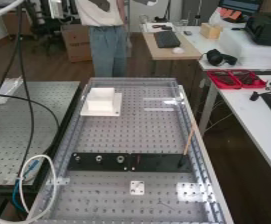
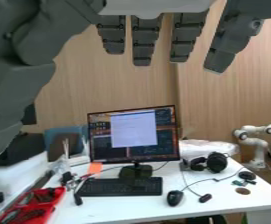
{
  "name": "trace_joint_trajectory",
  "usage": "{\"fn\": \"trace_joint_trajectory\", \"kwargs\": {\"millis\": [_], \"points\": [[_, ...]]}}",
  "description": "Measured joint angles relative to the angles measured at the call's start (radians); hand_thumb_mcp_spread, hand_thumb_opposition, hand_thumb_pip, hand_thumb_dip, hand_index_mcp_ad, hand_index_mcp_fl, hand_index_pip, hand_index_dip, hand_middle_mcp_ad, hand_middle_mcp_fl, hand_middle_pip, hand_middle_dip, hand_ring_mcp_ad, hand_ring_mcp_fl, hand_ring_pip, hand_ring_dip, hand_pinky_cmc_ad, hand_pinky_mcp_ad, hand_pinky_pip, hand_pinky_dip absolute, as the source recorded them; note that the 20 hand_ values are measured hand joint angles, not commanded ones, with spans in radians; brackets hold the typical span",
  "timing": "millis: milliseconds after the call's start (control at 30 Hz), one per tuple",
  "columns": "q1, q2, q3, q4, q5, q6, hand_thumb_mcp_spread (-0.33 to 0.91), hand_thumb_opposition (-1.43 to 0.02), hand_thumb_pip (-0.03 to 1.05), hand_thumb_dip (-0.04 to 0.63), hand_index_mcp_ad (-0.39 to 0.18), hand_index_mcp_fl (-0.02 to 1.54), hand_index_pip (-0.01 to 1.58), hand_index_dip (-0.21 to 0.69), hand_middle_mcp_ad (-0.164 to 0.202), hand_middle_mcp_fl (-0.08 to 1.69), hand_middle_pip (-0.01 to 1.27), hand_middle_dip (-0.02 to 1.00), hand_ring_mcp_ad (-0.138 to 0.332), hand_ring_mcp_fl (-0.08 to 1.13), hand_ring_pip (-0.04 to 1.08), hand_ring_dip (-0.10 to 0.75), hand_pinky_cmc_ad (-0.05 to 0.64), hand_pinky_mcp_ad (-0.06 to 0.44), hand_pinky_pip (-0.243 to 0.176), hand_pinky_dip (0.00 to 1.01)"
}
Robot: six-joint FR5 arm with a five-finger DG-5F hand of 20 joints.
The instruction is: Grab the larger nut and place it in the white container
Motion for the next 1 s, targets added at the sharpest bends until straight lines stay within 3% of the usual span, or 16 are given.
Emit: {"fn": "trace_joint_trajectory", "kwargs": {"millis": [433,800,1000], "points": [[0.017,0.013,-0.080,0.083,0.038,-0.037,0.17,-0.72,0.40,0.012,-0.070,0.03,0.07,-0.131,0.012,0.01,0.14,0.16,0.136,0.00,0.10,0.028,0.340,0.264,-0.075,0.28],[0.006,0.031,-0.214,0.190,0.040,0.002,0.19,-0.74,0.46,0.047,-0.070,0.04,0.08,-0.164,0.021,0.04,0.14,0.19,0.138,0.00,0.10,0.044,0.347,0.276,-0.075,0.30],[-0.015,0.051,-0.287,0.247,0.026,-0.012,0.19,-0.74,0.49,0.080,-0.070,0.04,0.08,-0.164,0.021,0.10,0.14,0.22,0.138,0.00,0.10,0.044,0.349,0.276,-0.075,0.31]]}}
